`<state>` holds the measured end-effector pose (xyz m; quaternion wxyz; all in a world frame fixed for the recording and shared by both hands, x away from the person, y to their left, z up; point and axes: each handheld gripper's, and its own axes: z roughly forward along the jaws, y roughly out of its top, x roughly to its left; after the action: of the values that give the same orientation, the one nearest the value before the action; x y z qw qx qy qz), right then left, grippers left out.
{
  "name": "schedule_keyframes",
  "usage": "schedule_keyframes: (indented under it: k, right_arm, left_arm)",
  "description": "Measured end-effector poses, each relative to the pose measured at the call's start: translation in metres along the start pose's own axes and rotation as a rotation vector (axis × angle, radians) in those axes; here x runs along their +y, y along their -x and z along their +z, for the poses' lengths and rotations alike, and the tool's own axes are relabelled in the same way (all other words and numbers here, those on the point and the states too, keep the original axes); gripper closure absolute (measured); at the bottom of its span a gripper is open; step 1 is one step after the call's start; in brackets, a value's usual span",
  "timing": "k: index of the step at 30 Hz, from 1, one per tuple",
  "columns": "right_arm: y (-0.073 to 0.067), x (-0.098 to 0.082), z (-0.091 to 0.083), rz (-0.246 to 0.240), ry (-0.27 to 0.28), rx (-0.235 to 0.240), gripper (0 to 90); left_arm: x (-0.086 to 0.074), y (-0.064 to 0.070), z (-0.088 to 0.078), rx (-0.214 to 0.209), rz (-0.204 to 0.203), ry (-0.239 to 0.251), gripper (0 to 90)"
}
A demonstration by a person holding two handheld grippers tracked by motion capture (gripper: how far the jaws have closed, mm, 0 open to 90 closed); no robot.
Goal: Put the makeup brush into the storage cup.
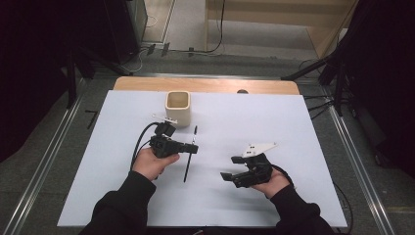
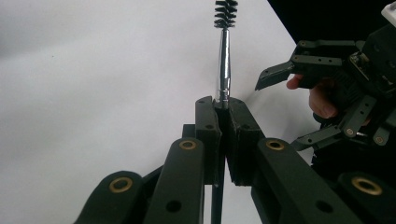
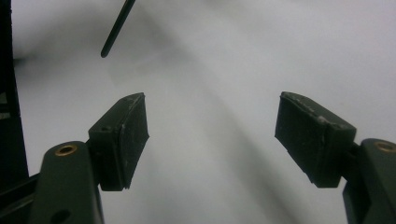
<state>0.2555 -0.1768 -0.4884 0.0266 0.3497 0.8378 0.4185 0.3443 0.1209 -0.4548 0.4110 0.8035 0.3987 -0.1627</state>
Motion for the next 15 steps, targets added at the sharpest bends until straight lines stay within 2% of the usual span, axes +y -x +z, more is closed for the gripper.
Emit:
schedule_keyframes:
  k: [15]
  right_arm:
    - [0.012,-0.012,-0.022,-0.02,-0.011,-0.023,25.9]
  left_arm:
    - [0.0,-0.002,-0.003,0.004,-0.007,0.016,85.4]
